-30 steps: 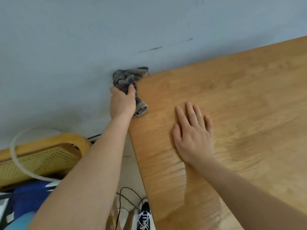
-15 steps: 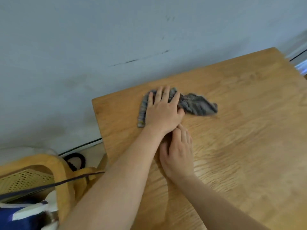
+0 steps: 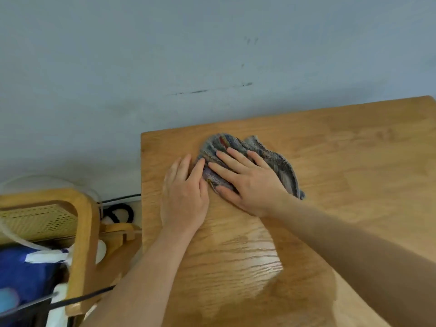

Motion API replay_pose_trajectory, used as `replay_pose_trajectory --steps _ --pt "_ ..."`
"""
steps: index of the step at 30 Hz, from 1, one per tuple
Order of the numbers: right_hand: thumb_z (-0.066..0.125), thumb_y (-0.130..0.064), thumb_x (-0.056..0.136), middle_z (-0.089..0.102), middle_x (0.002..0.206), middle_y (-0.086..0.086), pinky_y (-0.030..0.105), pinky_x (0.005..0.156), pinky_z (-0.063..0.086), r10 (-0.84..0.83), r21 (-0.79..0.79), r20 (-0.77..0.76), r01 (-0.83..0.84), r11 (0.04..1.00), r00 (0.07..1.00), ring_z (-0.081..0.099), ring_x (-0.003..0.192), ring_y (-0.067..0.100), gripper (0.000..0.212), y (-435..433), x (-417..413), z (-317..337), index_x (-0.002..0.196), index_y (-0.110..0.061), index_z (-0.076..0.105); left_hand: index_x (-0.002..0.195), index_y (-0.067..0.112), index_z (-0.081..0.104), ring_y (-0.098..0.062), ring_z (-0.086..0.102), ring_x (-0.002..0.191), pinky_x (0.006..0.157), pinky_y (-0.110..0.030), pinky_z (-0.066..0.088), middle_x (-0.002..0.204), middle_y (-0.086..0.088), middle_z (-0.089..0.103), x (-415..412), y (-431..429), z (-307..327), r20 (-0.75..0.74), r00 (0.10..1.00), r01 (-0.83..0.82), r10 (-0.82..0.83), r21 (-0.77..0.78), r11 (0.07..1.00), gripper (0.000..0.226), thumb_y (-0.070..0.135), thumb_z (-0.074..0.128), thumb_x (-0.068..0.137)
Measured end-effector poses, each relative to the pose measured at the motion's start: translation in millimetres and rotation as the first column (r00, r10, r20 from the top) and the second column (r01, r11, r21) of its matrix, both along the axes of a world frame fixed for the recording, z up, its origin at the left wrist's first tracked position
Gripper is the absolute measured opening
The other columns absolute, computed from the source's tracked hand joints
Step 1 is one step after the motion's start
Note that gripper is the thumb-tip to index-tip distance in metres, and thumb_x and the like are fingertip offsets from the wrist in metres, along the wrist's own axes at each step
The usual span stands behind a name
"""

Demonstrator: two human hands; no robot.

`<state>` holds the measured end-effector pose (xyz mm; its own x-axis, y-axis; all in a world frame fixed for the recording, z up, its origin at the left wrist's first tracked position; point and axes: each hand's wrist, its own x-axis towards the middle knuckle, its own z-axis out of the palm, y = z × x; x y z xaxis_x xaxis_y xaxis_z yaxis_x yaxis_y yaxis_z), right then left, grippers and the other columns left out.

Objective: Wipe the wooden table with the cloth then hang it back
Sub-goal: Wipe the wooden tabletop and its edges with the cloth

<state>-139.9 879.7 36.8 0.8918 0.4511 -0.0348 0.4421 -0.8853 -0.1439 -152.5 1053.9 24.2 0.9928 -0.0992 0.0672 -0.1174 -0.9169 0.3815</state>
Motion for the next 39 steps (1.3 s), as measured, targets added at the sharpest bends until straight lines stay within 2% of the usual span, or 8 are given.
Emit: replay_pose_trajectory --steps 6,9,15,20,25,29,33,39 --pt "0.018 -0.053 0.101 0.014 0.164 -0.006 0.05 0.117 0.005 -0.063 -0.005 -0.053 0.063 0.998 0.997 0.008 0.151 0.018 0.056 57 73 -10 0.154 -0.036 0.02 0.151 0.012 0.021 -0.023 0.026 0.143 0.118 -0.04 0.022 0.155 -0.009 0.031 2 -4 -6 -0.003 0.995 -0.104 0.104 0.078 0.992 0.055 0.03 0.032 0.1" --pt "0.021 -0.058 0.098 0.013 0.164 -0.006 0.047 0.115 0.014 -0.051 -0.028 -0.093 0.049 0.998 0.994 0.011 0.15 0.019 0.06 59 87 -4 0.154 -0.037 0.018 0.151 0.012 0.022 -0.023 0.025 0.144 0.118 -0.039 0.02 0.155 -0.009 0.031 5 -3 -7 -0.004 0.993 -0.119 0.12 0.118 0.986 0.057 0.034 0.032 0.098" --pt "0.018 -0.075 0.088 0.051 0.143 -0.006 0.046 0.093 0.042 -0.263 -0.28 0.022 0.258 0.925 0.965 0.04 0.127 0.031 0.072 -75 101 21 0.143 -0.036 0.04 0.151 0.018 0.023 -0.02 0.015 0.147 0.116 -0.034 0.005 0.159 -0.005 0.021 2 -4 -3 -0.06 0.994 -0.082 0.096 0.208 0.975 0.058 0.039 0.018 0.097" --pt "0.025 -0.06 0.098 0.067 0.111 0.011 0.042 0.089 0.04 -0.233 -0.062 -0.005 0.232 0.971 0.973 0.057 0.106 0.033 0.06 11 125 3 0.109 -0.015 0.064 0.151 0.016 0.024 -0.022 0.018 0.146 0.118 -0.038 0.011 0.158 -0.008 0.023 4 -8 -2 -0.063 0.993 -0.079 0.096 0.232 0.969 0.059 0.039 0.016 0.096" --pt "0.028 -0.054 0.099 0.06 0.076 0.0 0.032 0.061 0.039 -0.011 0.139 -0.178 0.036 0.99 0.984 0.063 0.081 0.025 0.053 123 139 2 0.078 -0.018 0.061 0.147 0.015 0.031 -0.026 0.025 0.143 0.117 -0.04 0.015 0.154 -0.011 0.033 5 -7 -2 -0.072 0.99 -0.1 0.119 0.228 0.969 0.058 0.036 0.021 0.094" --pt "0.027 -0.044 0.103 0.068 0.103 0.014 0.039 0.075 0.043 -0.122 0.084 -0.139 0.134 0.987 0.983 0.062 0.099 0.034 0.05 31 145 -2 0.09 -0.013 0.065 0.15 0.019 0.024 -0.022 0.019 0.146 0.117 -0.039 0.012 0.158 -0.006 0.024 5 -5 -2 -0.078 0.99 -0.094 0.116 0.243 0.966 0.058 0.038 0.019 0.096" --pt "0.032 -0.034 0.102 0.068 0.097 0.021 0.045 0.075 0.044 -0.42 0.015 0.01 0.42 0.907 0.907 0.061 0.091 0.04 0.042 -83 131 -2 0.079 -0.011 0.057 0.15 0.018 0.024 -0.022 0.018 0.146 0.117 -0.04 0.013 0.158 -0.005 0.024 4 -6 0 -0.089 0.99 -0.085 0.108 0.23 0.97 0.057 0.037 0.021 0.096" --pt "0.031 -0.037 0.099 0.064 0.111 0.011 0.044 0.099 0.035 -0.317 0.107 0.078 0.309 0.945 0.945 0.056 0.108 0.033 0.042 10 111 -19 0.112 -0.013 0.063 0.149 0.016 0.029 -0.024 0.021 0.145 0.116 -0.042 0.017 0.156 -0.008 0.027 7 -7 0 -0.072 0.991 -0.09 0.109 0.225 0.97 0.057 0.036 0.023 0.095"
